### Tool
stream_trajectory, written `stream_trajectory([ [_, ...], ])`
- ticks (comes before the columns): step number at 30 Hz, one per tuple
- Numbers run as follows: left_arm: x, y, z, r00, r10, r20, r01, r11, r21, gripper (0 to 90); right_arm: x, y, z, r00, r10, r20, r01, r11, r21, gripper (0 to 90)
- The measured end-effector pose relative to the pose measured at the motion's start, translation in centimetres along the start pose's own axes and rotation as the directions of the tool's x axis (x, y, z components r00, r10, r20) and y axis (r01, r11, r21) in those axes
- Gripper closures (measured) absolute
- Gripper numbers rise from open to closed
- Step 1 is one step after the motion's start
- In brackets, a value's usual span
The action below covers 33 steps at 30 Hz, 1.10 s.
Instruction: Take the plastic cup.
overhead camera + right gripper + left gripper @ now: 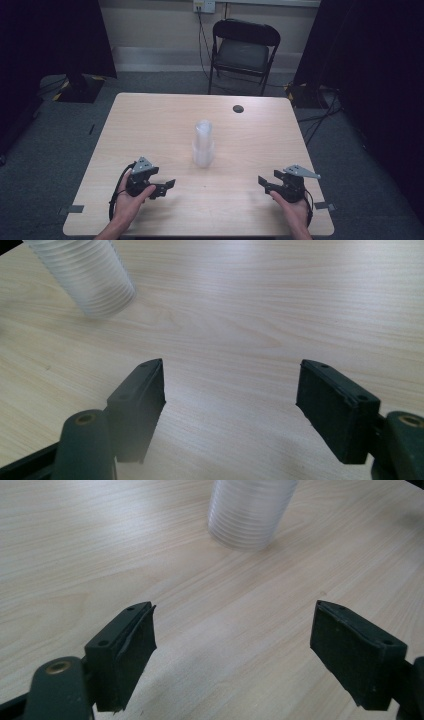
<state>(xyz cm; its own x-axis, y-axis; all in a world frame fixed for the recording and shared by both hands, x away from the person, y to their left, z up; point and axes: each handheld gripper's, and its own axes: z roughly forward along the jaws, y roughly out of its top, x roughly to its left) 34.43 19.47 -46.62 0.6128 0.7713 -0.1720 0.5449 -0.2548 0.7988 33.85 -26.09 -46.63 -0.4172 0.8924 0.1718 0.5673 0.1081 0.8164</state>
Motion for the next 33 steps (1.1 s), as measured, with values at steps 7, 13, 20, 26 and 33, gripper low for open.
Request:
stream_trajectory([
  [7, -0.1, 0.2, -0.1, 0.9999, 0.010, 0.006, -0.010, 0.9998, -0.017, 18.0, 0.0, 0.0, 0.1, 1.0000, -0.001, -0.008, 0.001, 1.000, 0.007, 27.7],
  [13, -0.4, 0.8, -0.4, 0.9995, 0.032, 0.008, -0.031, 0.9987, -0.039, 18.0, 0.1, 0.0, 0.3, 0.9999, 0.002, -0.015, -0.002, 1.000, 0.014, 28.0],
  [20, -1.3, 1.2, -0.6, 0.9984, 0.056, -0.010, -0.057, 0.9954, -0.077, 17.1, 0.6, 0.0, -0.2, 0.9998, 0.002, -0.022, -0.001, 1.000, 0.011, 28.3],
  [26, -1.5, 2.3, -0.6, 0.9999, 0.008, 0.009, -0.007, 0.9878, -0.156, 20.2, 0.7, 0.1, -0.4, 0.9998, -0.003, -0.022, 0.004, 1.000, 0.010, 28.3],
  [33, -2.1, 4.0, -0.4, 0.9995, 0.032, 0.004, -0.031, 0.9907, -0.133, 21.1, 0.5, 0.0, -0.4, 0.9998, 0.006, -0.019, -0.005, 1.000, 0.009, 28.3],
])
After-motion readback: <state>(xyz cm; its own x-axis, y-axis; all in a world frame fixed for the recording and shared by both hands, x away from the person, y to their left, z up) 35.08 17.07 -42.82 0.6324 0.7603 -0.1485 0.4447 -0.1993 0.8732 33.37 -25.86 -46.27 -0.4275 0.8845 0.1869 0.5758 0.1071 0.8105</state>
